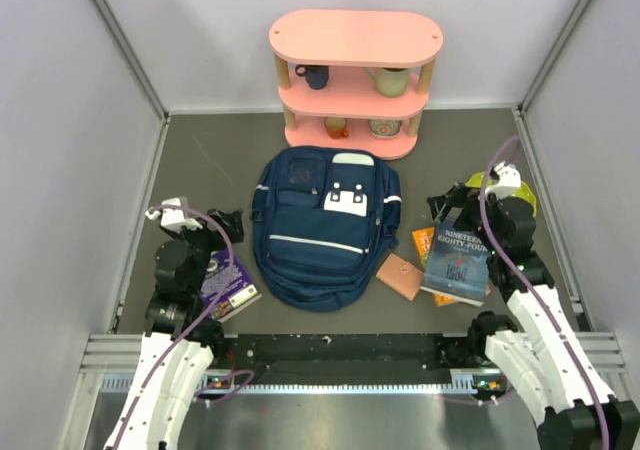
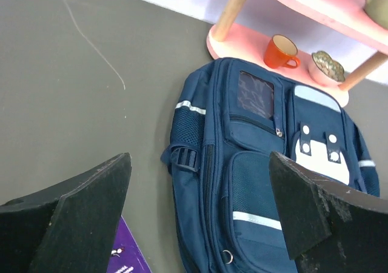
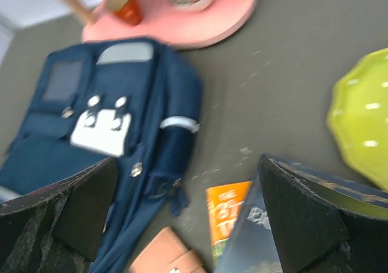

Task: Pack the student bag
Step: Unzip the student bag at the center of the board.

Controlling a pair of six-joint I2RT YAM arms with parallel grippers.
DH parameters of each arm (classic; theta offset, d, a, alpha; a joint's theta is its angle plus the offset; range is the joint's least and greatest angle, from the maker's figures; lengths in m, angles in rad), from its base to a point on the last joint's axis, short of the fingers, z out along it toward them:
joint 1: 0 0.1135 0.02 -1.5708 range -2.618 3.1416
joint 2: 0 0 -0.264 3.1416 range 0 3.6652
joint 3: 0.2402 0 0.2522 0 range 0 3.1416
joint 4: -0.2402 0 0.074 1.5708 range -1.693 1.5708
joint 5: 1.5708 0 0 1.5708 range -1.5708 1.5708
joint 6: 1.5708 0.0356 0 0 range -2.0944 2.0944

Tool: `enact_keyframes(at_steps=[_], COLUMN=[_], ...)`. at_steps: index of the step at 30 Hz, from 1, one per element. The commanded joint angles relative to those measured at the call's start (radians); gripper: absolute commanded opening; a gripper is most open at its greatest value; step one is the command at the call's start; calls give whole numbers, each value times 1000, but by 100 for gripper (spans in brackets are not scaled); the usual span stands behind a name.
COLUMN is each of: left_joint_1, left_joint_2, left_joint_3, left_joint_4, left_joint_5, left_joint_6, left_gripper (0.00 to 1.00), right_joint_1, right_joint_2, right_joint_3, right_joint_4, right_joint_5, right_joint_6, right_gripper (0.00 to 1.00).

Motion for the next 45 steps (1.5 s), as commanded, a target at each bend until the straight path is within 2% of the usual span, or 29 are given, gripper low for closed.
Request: enact_keyframes(at_steps=[1,2,3,4,6,8,10,11,12,13,16,21,28,34,36,40,42,45], left_joint_1=[0,0,0,0,2,0,2,2,2,0,2,0,-15,-159,-272,-519,-566,-606], left_joint_2=[-12,-11,-14,-25,-46,-97,-158,-175,-186,-190,-137,-49,-51,-14,30,148,188,231], left_joint_3=[116,150,181,216,243,244,211,201,195,191,197,149,60,20,28,69,72,42], left_joint_4=[-160,-260,-317,-358,-394,-384,-361,-347,-341,-339,-370,-416,-416,-406,-377,-351,-334,-261], left_joint_5=[-130,-155,-153,-135,-54,15,34,41,43,75,179,277,264,143,68,-95,-135,-114], left_joint_6=[-203,-271,-286,-291,-308,-316,-293,-278,-244,-227,-178,-230,-291,-351,-388,-449,-474,-497], left_gripper=[99,99,99,99,99,99,99,99,99,99,99,98,98,98,99,98,98,98], right_joint_1=[14,14,13,11,13,13,17,36,51,71,128,132,135,137,137,137,137,135], right_joint_2=[75,86,95,126,164,235,290,342,361,377,420,444,485,614,705,845,909,983], right_joint_3=[142,155,153,155,153,143,156,173,197,252,302,262,250,282,300,386,423,469], right_joint_4=[-108,-80,-40,-23,49,141,196,170,109,-26,-146,-155,-160,-177,-146,-82,-80,-42], right_joint_5=[-478,-516,-542,-591,-659,-660,-705,-705,-694,-621,-491,-449,-400,-297,-332,-295,-312,-354], right_joint_6=[114,146,237,258,244,283,298,283,201,153,47,57,76,89,106,134,137,140], right_gripper=[99,99,99,99,99,99,99,99,99,99,99,99,98,96,96,96,98,99])
